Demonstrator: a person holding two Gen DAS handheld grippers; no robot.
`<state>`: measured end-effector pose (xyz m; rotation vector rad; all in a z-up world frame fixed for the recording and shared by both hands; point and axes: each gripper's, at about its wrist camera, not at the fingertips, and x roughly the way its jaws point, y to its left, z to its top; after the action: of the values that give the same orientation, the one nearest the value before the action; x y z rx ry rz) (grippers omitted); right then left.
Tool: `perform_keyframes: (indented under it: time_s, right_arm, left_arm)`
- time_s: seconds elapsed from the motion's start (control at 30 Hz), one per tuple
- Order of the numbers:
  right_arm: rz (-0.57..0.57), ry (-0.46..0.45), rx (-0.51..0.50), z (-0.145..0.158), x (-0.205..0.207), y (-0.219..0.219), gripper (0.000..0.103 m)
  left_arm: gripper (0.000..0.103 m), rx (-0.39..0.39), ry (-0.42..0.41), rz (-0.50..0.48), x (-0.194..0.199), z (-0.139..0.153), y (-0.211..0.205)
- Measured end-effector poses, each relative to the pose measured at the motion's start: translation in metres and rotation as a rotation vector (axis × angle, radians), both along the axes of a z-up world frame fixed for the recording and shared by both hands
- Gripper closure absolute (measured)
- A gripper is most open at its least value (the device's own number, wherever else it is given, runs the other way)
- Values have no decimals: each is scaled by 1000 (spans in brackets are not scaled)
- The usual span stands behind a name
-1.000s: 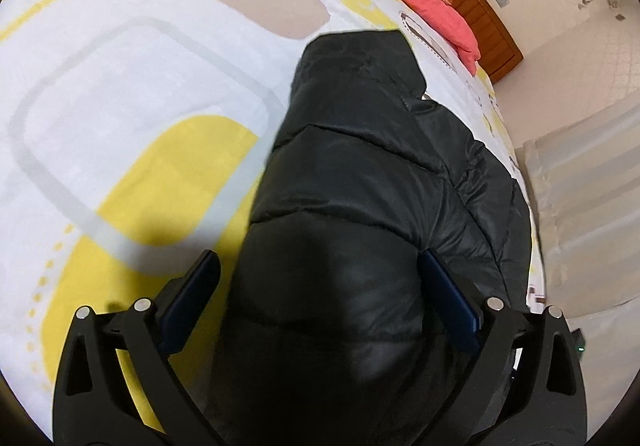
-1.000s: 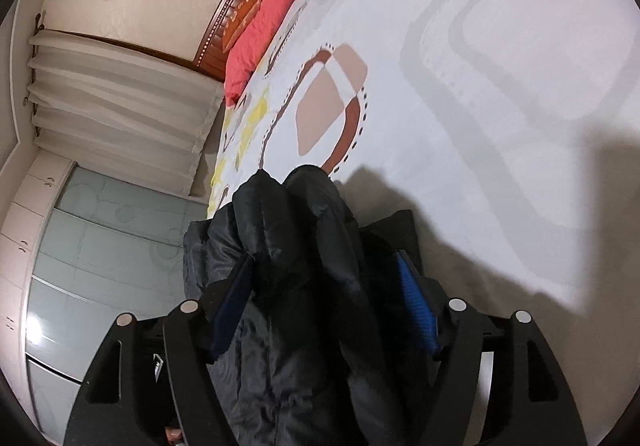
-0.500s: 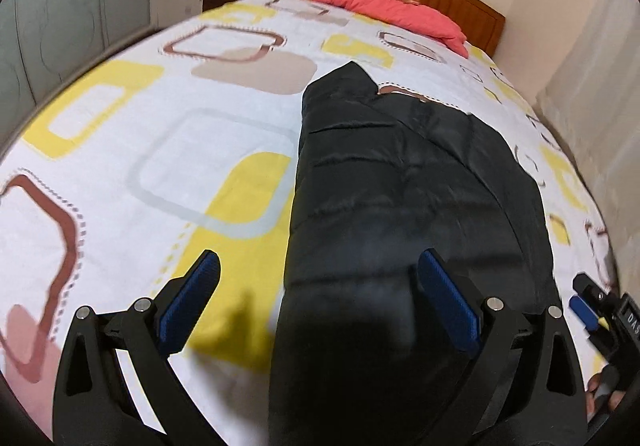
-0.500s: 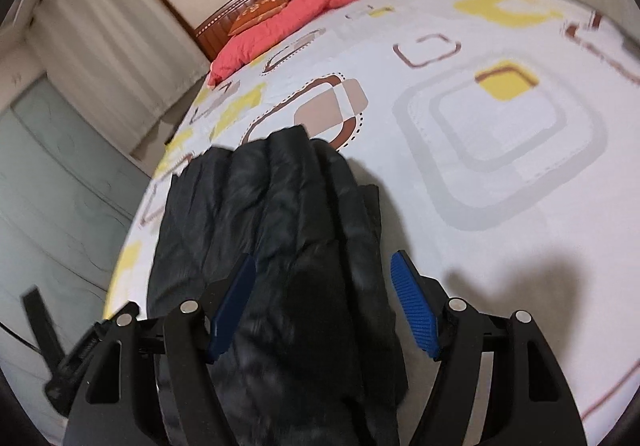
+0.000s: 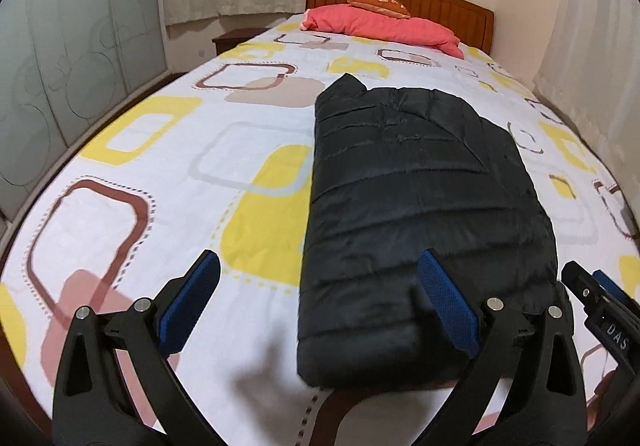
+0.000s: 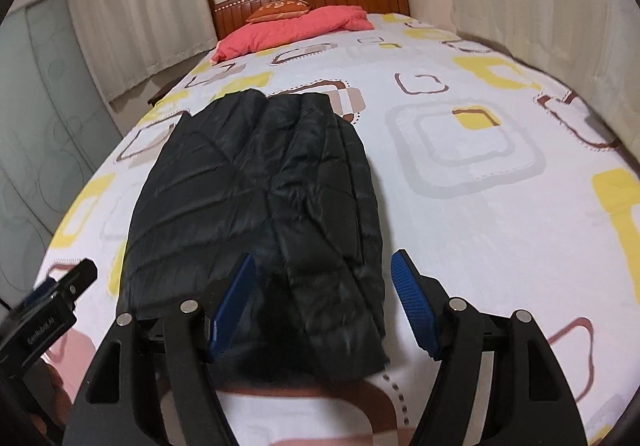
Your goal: Fold large clothes
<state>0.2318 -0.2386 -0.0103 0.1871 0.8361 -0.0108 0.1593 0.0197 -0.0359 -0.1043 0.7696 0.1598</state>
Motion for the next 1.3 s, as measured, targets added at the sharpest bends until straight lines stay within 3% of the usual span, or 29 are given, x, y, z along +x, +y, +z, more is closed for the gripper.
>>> perform_keyframes:
  time_s: [0.23,0.57,1.3]
  right_arm:
    - [5,-49,-62,17,-27,7,28]
    - [22,-107,-50,38,-56,13,28]
    - [30,-130,-63,44,-69,23,28]
  left_arm:
    - [3,42,-51,6,-30,16,-8]
    - [3,55,-115,-1,-62,41,-13]
    - [2,67,-126,-25,-75,46,-22]
